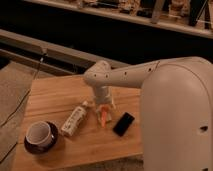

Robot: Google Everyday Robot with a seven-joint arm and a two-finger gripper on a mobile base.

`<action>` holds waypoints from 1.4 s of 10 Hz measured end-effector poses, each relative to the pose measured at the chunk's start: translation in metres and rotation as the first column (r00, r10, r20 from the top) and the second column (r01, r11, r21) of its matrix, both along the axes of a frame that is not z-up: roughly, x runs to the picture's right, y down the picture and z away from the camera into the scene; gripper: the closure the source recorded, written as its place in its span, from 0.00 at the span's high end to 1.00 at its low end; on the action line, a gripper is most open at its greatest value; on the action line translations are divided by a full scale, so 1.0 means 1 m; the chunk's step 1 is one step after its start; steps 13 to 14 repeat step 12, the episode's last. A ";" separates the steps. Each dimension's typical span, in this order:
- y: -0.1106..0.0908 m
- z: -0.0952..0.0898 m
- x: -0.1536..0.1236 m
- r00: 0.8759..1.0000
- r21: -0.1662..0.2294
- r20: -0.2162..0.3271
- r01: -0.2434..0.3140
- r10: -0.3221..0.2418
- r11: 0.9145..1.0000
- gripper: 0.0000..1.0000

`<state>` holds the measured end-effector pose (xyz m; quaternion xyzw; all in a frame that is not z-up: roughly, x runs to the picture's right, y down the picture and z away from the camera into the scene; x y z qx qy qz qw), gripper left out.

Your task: Place the pepper on the white sponge

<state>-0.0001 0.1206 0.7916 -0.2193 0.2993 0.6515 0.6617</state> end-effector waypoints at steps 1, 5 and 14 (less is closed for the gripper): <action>0.000 0.000 0.000 1.000 0.000 0.000 0.000 0.000 1.000 0.80; -0.005 -0.001 -0.001 1.000 0.010 0.002 -0.008 0.008 1.000 0.80; -0.060 -0.067 -0.047 0.992 0.101 0.122 0.008 -0.020 0.995 0.80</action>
